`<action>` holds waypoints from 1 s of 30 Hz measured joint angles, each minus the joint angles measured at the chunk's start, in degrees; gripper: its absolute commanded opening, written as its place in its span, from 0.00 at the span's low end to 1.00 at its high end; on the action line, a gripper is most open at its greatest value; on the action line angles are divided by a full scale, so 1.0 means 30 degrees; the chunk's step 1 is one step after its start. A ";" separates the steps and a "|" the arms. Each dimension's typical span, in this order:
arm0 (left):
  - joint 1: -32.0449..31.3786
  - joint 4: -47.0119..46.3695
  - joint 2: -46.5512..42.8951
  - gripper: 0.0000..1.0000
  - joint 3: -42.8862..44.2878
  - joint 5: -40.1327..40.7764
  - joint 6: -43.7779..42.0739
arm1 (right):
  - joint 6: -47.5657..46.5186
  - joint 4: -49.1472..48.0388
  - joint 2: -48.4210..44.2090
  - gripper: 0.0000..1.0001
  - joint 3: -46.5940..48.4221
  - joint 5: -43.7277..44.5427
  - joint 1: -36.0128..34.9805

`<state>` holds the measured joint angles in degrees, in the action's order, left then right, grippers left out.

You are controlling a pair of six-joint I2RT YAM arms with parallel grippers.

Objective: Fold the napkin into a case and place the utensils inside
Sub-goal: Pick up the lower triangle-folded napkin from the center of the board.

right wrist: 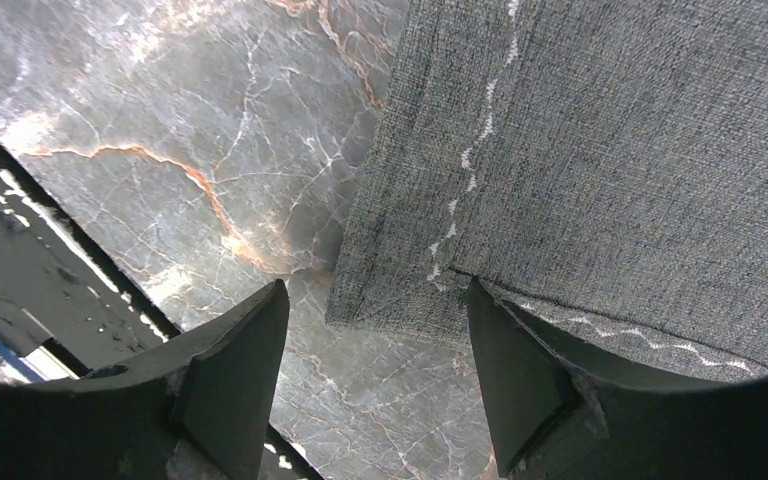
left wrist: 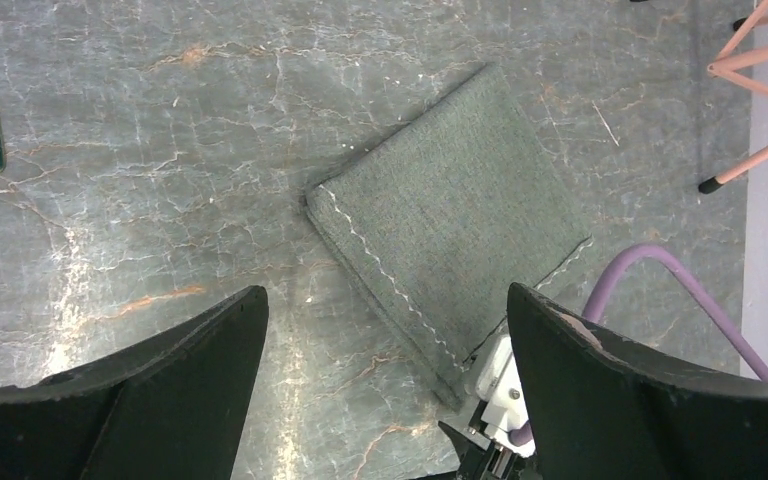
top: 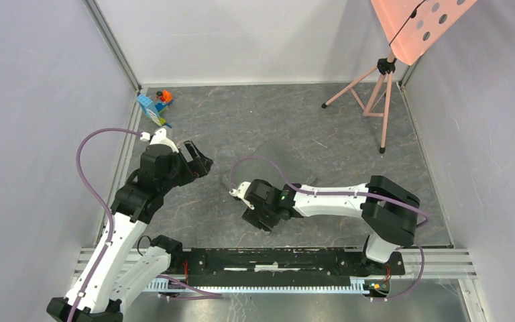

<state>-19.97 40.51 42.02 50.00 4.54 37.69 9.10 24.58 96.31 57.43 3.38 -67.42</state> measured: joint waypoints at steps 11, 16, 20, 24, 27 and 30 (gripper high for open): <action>-0.0007 0.0408 0.0175 0.95 0.0000 0.0466 -0.0007 | 0.0058 0.0313 0.1064 0.33 0.0495 0.1785 -0.0313; -0.0007 0.0423 0.0182 0.96 -0.0080 0.0459 -0.0007 | 0.0299 -0.0299 0.0998 0.06 0.0160 0.3235 -0.0495; -0.0007 0.0386 0.1071 0.99 -0.0379 0.0284 0.0153 | 0.0386 -0.1341 0.0204 0.00 -0.0801 0.3585 -0.0525; -0.0007 -0.0313 0.2659 1.00 -0.1362 -0.1020 0.1180 | 0.0583 -0.2623 -0.1268 0.00 -0.2113 0.2630 -0.0029; -0.0007 -0.1843 0.4634 1.00 -0.2565 -0.3089 0.2572 | 0.1384 -0.4568 -0.3089 0.00 -0.3730 0.0044 0.1588; -0.0007 -0.4073 0.6390 1.00 -0.4182 -0.5085 0.4422 | 0.2608 -0.6878 -0.4357 0.00 -0.5406 -0.2739 0.3752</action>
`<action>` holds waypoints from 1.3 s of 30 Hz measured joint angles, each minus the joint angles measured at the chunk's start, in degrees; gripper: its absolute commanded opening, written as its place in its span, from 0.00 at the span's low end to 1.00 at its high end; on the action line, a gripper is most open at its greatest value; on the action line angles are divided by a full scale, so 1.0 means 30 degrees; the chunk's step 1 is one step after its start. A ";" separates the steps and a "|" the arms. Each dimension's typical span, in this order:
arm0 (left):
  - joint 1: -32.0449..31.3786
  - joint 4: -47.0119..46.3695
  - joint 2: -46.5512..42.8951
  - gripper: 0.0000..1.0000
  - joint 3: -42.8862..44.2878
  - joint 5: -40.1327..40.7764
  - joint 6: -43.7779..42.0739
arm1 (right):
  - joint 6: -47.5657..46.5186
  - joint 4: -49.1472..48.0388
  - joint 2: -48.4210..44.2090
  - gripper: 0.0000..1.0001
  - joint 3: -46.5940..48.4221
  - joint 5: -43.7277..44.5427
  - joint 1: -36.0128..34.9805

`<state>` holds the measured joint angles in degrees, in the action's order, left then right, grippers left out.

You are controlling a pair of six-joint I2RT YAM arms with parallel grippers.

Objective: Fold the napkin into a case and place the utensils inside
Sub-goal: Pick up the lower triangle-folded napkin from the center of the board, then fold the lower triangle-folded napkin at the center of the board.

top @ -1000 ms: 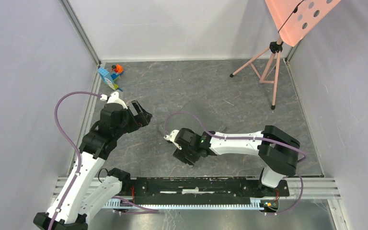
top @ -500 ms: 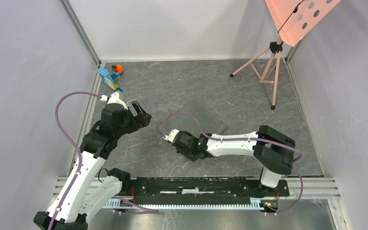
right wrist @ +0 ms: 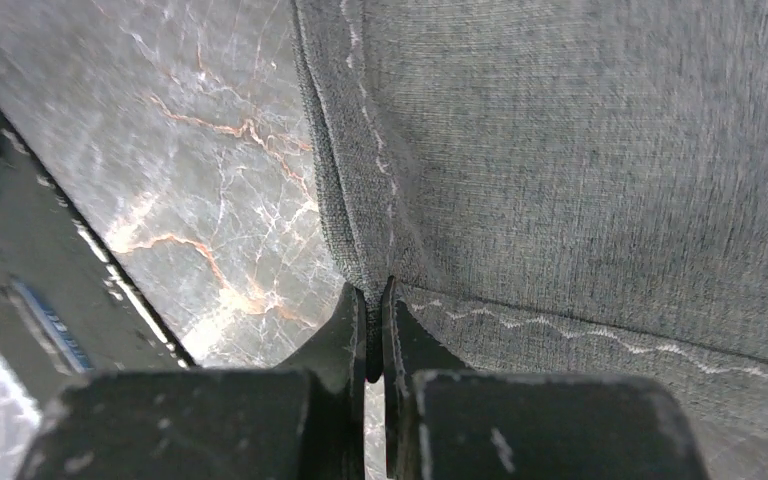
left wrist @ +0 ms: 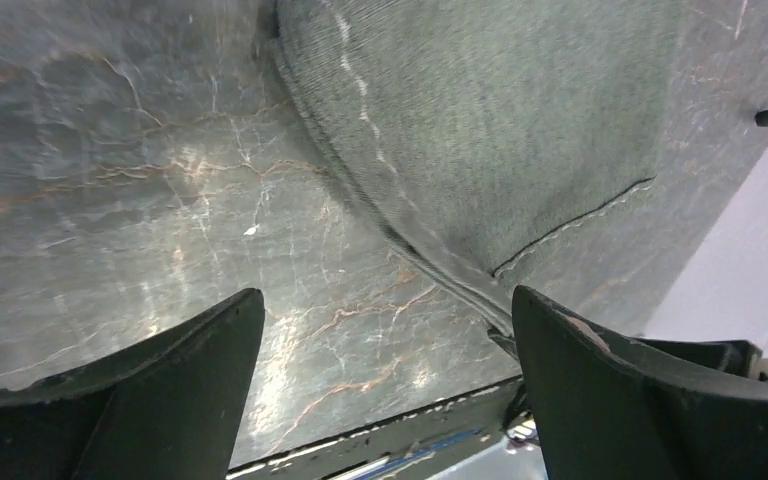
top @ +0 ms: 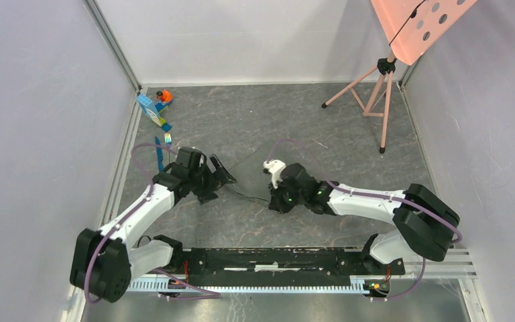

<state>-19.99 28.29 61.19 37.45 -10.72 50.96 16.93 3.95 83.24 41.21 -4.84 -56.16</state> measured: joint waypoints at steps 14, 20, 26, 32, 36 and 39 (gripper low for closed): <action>0.0000 -0.8094 0.3912 0.79 -0.3526 -0.2069 0.6717 | 0.4772 -0.7351 -0.1137 0.01 -0.4860 -0.8204 0.5005; 0.0000 -0.9056 0.4801 0.54 -0.3534 -0.1355 0.7388 | 0.5231 -0.8561 -0.1523 0.00 -0.5260 -0.9122 0.5595; 0.0000 -0.8204 0.5078 0.33 -0.2193 -0.0066 0.7271 | 0.5581 -0.9544 -0.1603 0.01 -0.6186 -0.9945 0.6207; -0.0146 -0.7599 0.6280 0.24 -0.0095 0.0109 0.6965 | 0.5909 -1.0440 -0.1625 0.01 -0.6761 -1.0761 0.7045; -0.0838 -0.6484 0.7497 0.24 0.1872 0.0568 0.6484 | 0.5931 -1.0571 -0.1625 0.00 -0.6892 -1.1264 0.8014; -0.1508 -0.5799 0.8495 0.21 0.3621 0.1049 0.6156 | 0.5880 -1.0535 -0.1625 0.01 -0.6892 -1.1606 0.8910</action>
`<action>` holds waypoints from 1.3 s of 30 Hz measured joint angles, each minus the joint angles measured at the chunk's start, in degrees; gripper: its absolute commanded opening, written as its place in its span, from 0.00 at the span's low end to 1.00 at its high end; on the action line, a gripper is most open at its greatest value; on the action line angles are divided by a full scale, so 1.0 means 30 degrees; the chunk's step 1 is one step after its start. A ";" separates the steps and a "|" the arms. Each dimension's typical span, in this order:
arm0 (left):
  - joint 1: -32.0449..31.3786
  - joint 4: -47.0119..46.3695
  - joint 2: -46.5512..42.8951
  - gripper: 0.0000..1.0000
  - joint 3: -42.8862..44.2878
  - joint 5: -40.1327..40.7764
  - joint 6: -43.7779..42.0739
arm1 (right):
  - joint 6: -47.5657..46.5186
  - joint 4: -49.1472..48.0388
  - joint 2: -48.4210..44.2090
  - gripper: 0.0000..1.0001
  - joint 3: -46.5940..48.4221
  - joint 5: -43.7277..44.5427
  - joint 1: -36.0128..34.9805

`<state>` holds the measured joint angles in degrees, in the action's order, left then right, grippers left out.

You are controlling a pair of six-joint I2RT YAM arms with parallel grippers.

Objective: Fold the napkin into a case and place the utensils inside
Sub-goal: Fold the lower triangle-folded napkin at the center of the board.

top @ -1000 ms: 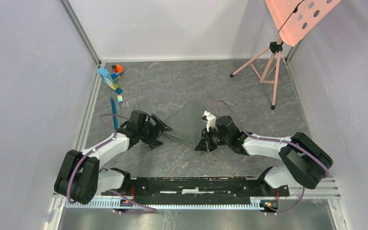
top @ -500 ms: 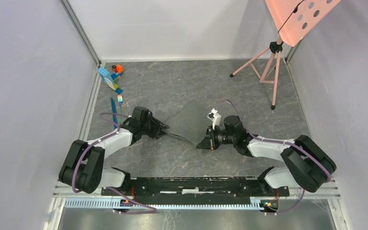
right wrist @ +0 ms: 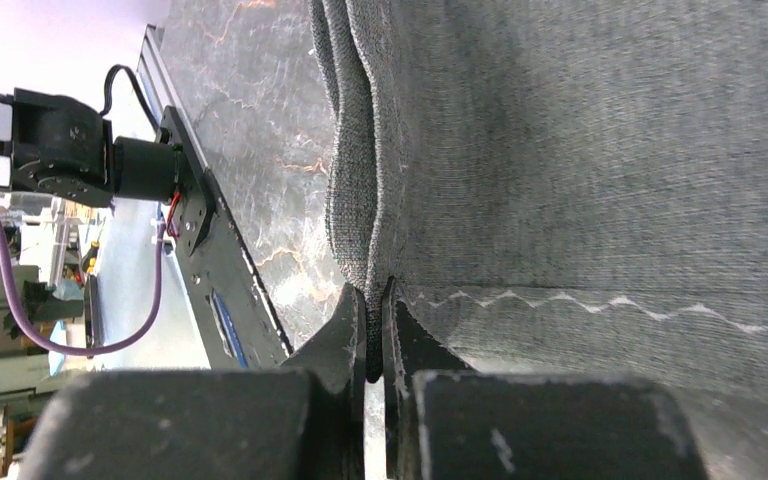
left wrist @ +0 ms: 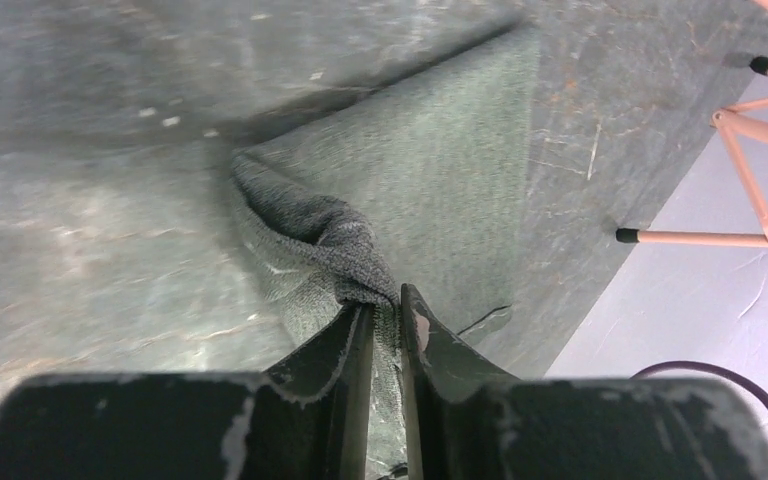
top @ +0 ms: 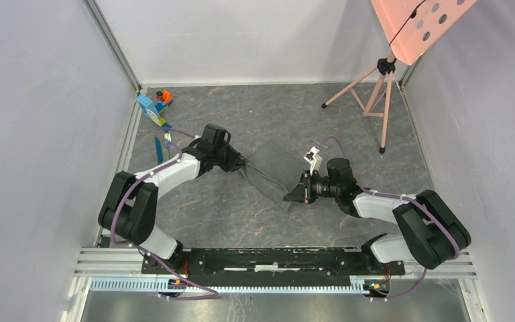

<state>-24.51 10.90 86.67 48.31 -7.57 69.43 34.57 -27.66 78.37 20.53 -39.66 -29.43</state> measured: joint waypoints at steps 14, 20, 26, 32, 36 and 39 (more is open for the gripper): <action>-0.1333 0.1931 0.5625 0.18 0.5916 0.0080 -0.1239 | -0.1552 0.0984 0.1392 0.03 0.0015 -0.0954 0.2251; -0.1370 0.2266 0.6135 0.18 0.6200 0.0000 -0.1639 | -0.2208 0.1530 0.1705 0.22 0.0350 -0.0976 0.2368; -0.1370 0.2302 0.6346 0.18 0.6200 -0.0007 -0.1829 | -0.3395 0.2463 0.1647 0.69 0.0816 -0.0823 0.2368; -0.1370 0.2390 0.6557 0.18 0.6207 -0.0007 -0.2113 | -0.4131 0.2404 0.0969 0.76 0.0845 -0.0073 0.2346; -0.1370 0.2441 0.6557 0.18 0.6207 -0.0007 -0.2215 | -0.4182 0.2404 0.1202 0.60 0.1086 0.0444 0.2091; -0.1370 0.2477 0.6557 0.18 0.6229 -0.0015 -0.2331 | -0.4437 0.2667 0.1588 0.38 0.1486 0.1253 0.1632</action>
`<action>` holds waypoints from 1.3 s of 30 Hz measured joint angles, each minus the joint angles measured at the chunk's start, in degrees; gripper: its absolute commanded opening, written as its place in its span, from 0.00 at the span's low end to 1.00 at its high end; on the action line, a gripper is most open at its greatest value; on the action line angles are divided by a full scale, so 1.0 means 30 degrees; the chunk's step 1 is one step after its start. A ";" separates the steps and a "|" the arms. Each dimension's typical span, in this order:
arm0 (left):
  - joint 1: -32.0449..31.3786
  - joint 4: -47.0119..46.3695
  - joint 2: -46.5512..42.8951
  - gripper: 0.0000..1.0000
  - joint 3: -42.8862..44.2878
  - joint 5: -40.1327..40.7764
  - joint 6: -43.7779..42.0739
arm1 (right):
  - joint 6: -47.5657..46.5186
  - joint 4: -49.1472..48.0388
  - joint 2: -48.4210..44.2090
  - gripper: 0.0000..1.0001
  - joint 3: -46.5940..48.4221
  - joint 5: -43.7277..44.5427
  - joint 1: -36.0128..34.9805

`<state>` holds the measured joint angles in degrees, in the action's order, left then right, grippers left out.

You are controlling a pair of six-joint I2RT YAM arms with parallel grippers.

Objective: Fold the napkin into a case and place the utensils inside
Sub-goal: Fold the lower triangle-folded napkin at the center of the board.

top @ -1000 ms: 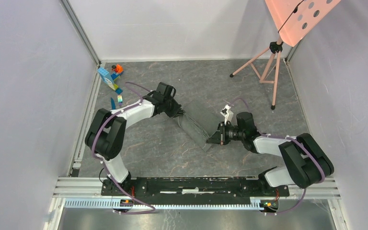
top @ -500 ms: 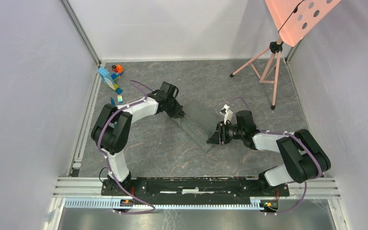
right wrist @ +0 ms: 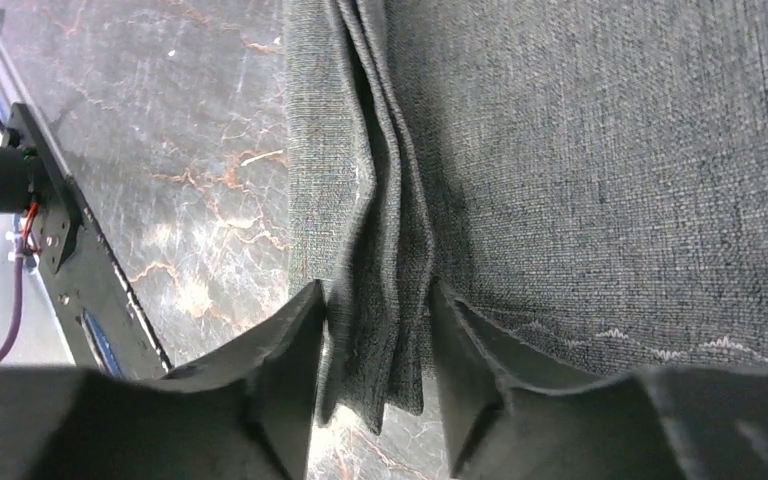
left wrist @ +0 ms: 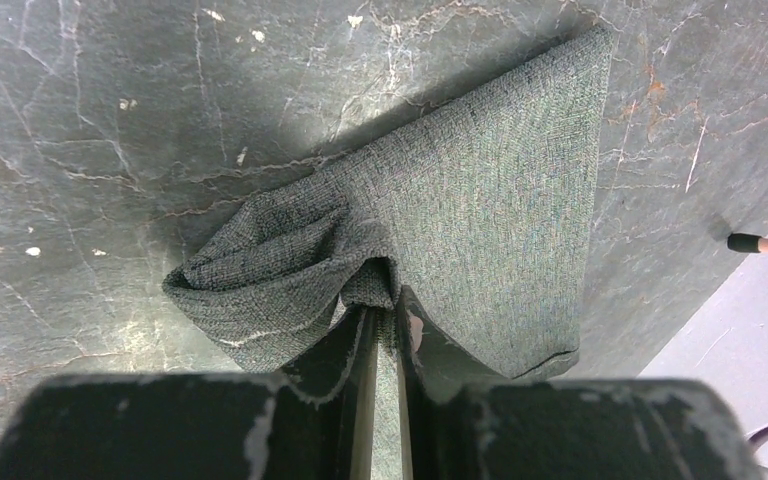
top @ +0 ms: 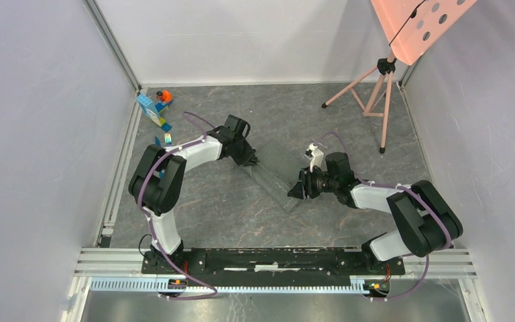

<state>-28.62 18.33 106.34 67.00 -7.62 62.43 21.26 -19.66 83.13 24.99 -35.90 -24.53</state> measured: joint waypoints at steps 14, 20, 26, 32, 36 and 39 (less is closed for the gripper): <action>0.0874 -0.3147 -0.2477 0.61 -0.1843 -0.3912 -0.2004 | -0.0452 0.1013 0.0073 0.01 0.0131 0.3628 -0.0539; 0.2943 -0.5705 -0.4940 0.25 -0.4597 -0.5712 -0.1996 | -0.0430 0.0991 0.0109 0.01 0.0131 0.3672 -0.0561; 0.3577 -0.8553 -0.2237 0.11 -0.5093 -0.7781 -0.1603 | -0.0401 0.0976 0.0117 0.04 0.0131 0.3665 -0.0561; 0.3504 -1.0309 -0.0029 0.07 -0.5093 -0.8517 -0.1384 | -0.0430 0.1020 0.0117 0.20 0.0160 0.3672 -0.0583; 0.3606 -1.0877 0.1158 0.05 -0.5093 -0.8466 -0.1384 | -0.0867 0.2076 -0.0117 0.41 0.0670 0.4546 -0.0940; 0.3781 -1.1162 0.1683 0.05 -0.5100 -0.8517 -0.1377 | -0.1581 0.3738 -0.0765 0.55 0.1741 0.6178 -0.1574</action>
<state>-17.28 -15.16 111.39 51.70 -33.17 58.30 16.51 -8.45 80.84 30.22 -17.37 -29.26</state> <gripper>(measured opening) 0.060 0.440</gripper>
